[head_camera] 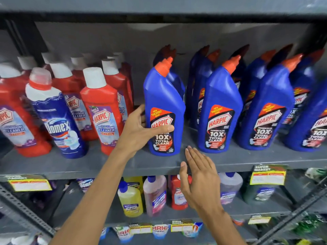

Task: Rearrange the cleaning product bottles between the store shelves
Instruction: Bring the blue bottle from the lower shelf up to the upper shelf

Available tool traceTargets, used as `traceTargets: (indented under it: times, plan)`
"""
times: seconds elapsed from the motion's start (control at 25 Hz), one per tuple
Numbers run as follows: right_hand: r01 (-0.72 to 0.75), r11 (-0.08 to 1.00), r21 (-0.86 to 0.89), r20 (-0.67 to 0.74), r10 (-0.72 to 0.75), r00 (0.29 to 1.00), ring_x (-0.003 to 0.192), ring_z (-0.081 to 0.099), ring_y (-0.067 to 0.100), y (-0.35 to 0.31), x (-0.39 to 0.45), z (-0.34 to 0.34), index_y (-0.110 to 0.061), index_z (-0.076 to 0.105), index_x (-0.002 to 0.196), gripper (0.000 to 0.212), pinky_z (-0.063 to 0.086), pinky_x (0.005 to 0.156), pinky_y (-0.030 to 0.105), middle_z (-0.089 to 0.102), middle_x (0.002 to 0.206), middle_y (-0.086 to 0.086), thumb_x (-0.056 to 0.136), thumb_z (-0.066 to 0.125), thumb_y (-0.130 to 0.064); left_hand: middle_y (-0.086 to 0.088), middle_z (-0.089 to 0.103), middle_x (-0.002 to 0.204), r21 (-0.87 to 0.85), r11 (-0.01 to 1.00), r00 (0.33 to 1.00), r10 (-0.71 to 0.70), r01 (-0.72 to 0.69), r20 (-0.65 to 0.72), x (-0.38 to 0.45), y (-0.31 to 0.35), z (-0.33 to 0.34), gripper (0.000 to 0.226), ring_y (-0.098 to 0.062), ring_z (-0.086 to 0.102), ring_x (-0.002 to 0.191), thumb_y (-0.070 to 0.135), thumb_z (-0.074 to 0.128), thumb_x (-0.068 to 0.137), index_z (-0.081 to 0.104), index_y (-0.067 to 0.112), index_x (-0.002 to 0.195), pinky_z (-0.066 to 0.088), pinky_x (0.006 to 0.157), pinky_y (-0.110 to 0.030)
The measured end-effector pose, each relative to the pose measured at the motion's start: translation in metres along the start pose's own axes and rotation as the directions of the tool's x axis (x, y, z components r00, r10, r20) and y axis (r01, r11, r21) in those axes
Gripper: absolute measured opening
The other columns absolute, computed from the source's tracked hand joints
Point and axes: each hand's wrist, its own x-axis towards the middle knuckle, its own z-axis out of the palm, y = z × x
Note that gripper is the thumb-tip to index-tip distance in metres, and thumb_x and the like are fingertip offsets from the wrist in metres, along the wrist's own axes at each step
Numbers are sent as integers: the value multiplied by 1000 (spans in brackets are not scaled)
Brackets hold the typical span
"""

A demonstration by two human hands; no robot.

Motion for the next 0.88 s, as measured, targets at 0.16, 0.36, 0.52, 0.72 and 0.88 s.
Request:
traceTargets:
  times: [0.16,0.36,0.52,0.72,0.88]
  plan:
    - [-12,1000,2,0,12,1000,142,65,25,-3,0,0,-6,69,143,54,39,124,38,69,150,9,106,44,-37,1,86,116,17,999,999,-37,36,31,5,2,1,86,-18,84,103,41,108,52,70,33,129,70,86,-39]
    - [-33,999,8,16,33,999,143,64,24,-5,-1,2,-7,68,144,55,40,125,39,69,151,8,106,42,-37,5,85,119,38,998,998,-58,57,28,2,-1,2,77,-15,83,106,36,104,62,69,33,130,70,88,-38]
    - [-41,999,36,10,40,999,142,64,25,-4,-2,4,-7,68,144,55,42,124,41,69,151,8,106,42,-36,8,85,117,49,995,996,-88,87,12,-5,4,2,69,-12,83,104,33,103,67,71,30,128,70,90,-40]
    - [-60,991,116,-3,61,998,144,62,29,-9,-2,2,-5,66,145,56,38,129,44,68,151,11,105,43,-36,14,82,109,253,944,977,-212,210,-18,-40,13,-4,86,1,80,94,61,101,54,60,33,125,69,85,-27]
    - [-50,942,333,-96,86,992,154,52,23,-45,-27,-6,-9,61,150,52,29,134,45,62,158,4,104,51,-32,14,81,101,354,879,947,-278,318,-160,-103,12,-50,86,8,76,87,83,89,50,60,43,121,58,71,-12]
